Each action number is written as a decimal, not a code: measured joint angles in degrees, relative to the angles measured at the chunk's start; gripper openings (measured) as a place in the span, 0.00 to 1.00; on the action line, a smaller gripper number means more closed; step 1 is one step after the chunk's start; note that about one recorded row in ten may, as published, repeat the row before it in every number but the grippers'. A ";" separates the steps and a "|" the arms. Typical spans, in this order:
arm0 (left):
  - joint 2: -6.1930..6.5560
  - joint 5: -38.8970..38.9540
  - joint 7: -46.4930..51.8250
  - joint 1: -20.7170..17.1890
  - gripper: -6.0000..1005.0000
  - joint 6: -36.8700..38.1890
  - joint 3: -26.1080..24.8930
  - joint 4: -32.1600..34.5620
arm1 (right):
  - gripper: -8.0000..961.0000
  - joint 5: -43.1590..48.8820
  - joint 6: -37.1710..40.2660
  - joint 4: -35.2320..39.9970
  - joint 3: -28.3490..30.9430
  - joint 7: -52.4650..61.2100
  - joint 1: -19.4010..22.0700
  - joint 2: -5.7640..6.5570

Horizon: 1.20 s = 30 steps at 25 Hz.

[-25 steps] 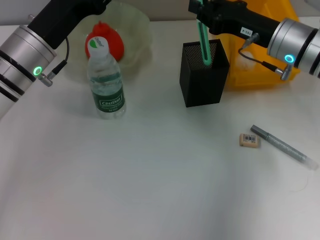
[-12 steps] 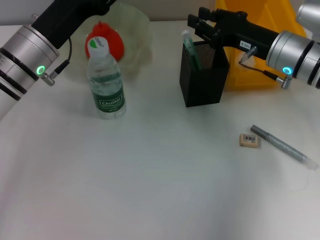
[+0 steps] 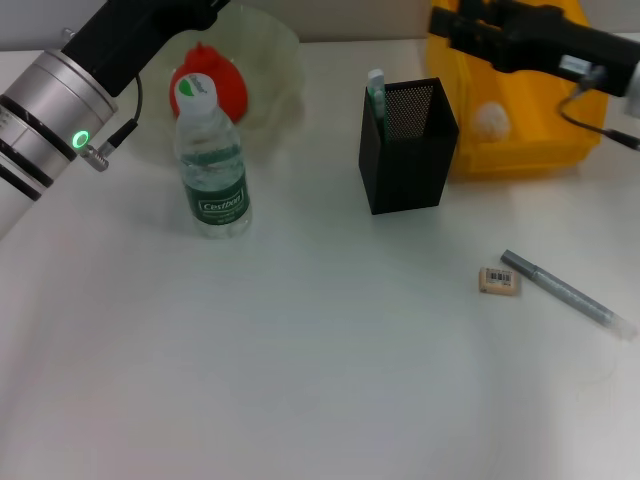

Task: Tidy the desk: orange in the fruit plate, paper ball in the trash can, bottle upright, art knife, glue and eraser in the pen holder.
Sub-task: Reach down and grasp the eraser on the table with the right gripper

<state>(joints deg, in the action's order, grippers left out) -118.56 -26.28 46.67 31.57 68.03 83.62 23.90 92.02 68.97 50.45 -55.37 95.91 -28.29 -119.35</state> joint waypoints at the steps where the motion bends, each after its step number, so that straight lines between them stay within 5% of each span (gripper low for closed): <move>1: 0.00 0.00 0.00 0.00 0.80 0.00 0.00 0.00 | 0.59 0.00 0.00 0.00 0.00 0.00 0.00 0.00; 3: -0.02 0.00 0.00 0.06 0.80 -0.07 0.25 0.00 | 0.59 8.69 4.14 9.96 0.31 8.80 2.33 -0.13; 5: -0.08 -0.01 0.00 0.12 0.80 -0.14 0.48 0.00 | 0.59 21.96 16.93 21.78 6.03 22.94 2.29 0.07; 9: -0.09 0.00 0.00 0.12 0.80 -0.16 0.51 0.01 | 0.58 32.15 26.81 30.93 9.88 34.14 0.48 0.32; 10: -0.10 0.00 0.00 0.11 0.80 -0.25 0.50 -0.07 | 0.58 39.76 30.86 37.47 9.57 42.39 -0.46 0.26; 14: -0.10 0.00 0.00 0.14 0.80 -0.77 0.50 -0.19 | 0.59 47.81 36.22 42.93 7.10 51.46 -2.31 0.16; 22: -0.16 0.00 0.00 0.43 0.80 -1.57 0.49 -0.26 | 0.58 57.78 41.57 41.22 -4.02 63.70 -7.20 0.16; 30: -0.26 0.20 -1.17 0.46 0.80 -1.67 0.49 -1.07 | 0.57 68.70 39.49 29.60 -16.62 70.56 -13.65 -0.08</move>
<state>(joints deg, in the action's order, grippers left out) -118.81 -26.08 45.50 32.04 66.37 84.11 22.83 160.71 108.46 80.05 -71.98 166.47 -41.94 -119.43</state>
